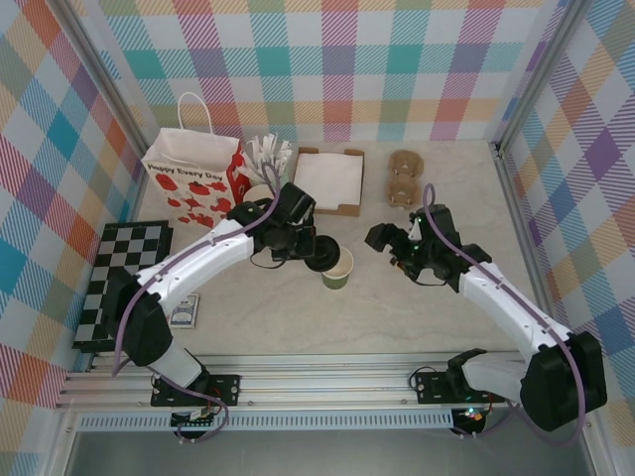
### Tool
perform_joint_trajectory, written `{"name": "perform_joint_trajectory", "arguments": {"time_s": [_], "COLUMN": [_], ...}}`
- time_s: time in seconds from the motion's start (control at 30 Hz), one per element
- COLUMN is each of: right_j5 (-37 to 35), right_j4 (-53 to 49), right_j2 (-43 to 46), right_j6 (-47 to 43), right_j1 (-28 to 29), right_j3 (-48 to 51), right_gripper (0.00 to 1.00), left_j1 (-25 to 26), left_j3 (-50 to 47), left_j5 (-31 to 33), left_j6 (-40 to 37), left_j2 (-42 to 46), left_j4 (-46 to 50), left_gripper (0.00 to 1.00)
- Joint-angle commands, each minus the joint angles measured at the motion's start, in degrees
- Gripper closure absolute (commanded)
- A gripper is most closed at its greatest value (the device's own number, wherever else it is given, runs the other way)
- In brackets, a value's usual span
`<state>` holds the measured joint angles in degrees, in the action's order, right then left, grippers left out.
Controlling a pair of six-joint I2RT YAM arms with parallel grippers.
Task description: Pack the takeout coffee
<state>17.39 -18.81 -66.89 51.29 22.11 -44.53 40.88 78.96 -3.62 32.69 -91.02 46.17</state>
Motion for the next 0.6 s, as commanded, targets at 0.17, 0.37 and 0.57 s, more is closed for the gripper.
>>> {"name": "perform_joint_trajectory", "arguments": {"time_s": [0.17,0.37,0.57], "right_j5": [15.4,15.7,17.5], "right_j4": [9.3,9.8,11.2], "right_j2": [-5.6,-6.6,-9.0], "right_j6": [-5.4,-9.5,-9.5], "right_j1": [0.6,0.6,0.6], "right_j3": [-0.1,0.2,0.8], "right_gripper": [0.08,0.21,0.26], "left_j1": [2.2,2.5,3.1], "left_j3": [6.0,8.8,10.5], "left_j5": [-1.2,-1.3,0.3], "left_j6": [0.3,-0.3,-1.3], "left_j2": [-4.0,-6.8,-8.1], "left_j4": [2.0,3.4,6.1], "left_gripper": [1.0,1.0,1.0]}}
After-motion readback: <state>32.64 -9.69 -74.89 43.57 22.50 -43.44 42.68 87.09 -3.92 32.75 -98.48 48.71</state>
